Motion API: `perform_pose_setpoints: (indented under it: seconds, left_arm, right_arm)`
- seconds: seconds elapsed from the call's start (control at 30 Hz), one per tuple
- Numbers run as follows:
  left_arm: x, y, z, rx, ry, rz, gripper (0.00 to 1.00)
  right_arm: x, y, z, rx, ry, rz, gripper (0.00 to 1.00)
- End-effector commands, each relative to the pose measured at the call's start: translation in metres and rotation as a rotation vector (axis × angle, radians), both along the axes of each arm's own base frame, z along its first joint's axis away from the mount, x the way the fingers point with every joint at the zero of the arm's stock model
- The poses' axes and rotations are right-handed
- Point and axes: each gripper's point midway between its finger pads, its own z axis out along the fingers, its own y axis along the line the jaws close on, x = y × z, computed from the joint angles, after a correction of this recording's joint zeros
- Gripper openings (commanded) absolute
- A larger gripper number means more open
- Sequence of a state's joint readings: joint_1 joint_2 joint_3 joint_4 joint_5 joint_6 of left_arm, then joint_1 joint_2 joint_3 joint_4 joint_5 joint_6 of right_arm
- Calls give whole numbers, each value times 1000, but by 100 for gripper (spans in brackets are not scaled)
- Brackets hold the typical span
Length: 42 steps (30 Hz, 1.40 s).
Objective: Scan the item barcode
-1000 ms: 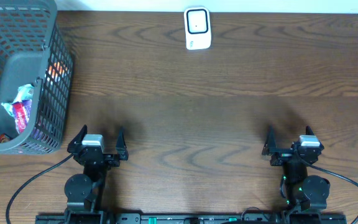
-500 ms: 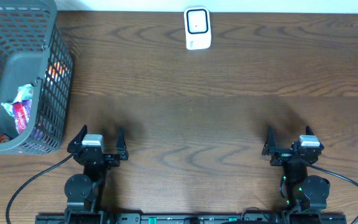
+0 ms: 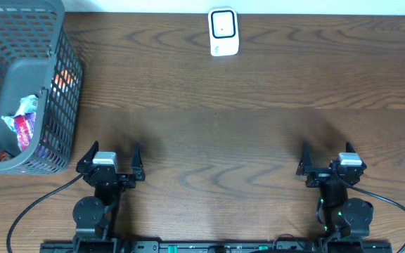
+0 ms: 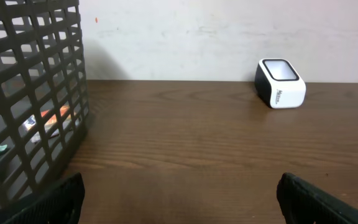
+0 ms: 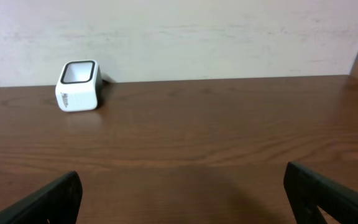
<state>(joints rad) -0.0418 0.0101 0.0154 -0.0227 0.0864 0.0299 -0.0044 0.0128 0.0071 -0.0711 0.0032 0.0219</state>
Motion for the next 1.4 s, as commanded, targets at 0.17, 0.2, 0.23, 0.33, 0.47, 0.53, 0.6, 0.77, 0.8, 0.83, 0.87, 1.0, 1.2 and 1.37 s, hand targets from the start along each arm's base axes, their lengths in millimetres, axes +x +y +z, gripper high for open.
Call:
perform_pose_setpoints:
  seconds: [0.17,0.2,0.23,0.33,0.47,0.53,0.6,0.77,0.8,0.83,0.87,1.0,1.2,1.37]
  left_arm:
    - [-1,-1,-15,0,49,-6,98]
    - [-1,-1,-15,0,49,-6,98]
    - [-1,-1,-15,0,49,-6,98]
    - [-1,-1,-15,0,49,-6,98]
    - [-1,-1,-15,0,49,-6,98]
    - [-1,-1,-15,0,49,-6,98]
    - [-1,-1,-15,0,49,-6,98]
    - [-2,-8,-14,-27,46,-44,98]
    - [-2,-12,-13,-54,48,-64,98]
    - [-3,-16,-13,-92,52,-84,98]
    - [-3,-20,-11,-143,54,-103,98]
    - [-5,-35,6,-356,26,-174,98]
    - [-21,-60,76,-598,-162,-395,98]
    - [-53,-60,155,-539,-479,-500,98]
  right_arm:
    - [0,0,-2,15,8,-1,99]
    - [0,0,-2,15,8,-1,99]
    - [0,0,-2,15,8,-1,99]
    - [0,0,-2,15,8,-1,99]
    - [0,0,-2,15,8,-1,99]
    - [0,0,-2,15,8,-1,99]
    - [0,0,-2,15,8,-1,99]
    - [0,0,-2,15,8,-1,99]
    - [0,0,-2,15,8,-1,99]
    - [0,0,-2,15,8,-1,99]
    - [0,0,-2,15,8,-1,99]
    - [0,0,-2,15,8,-1,99]
    - [0,0,-2,15,8,-1,99]
    - [0,0,-2,15,8,-1,99]
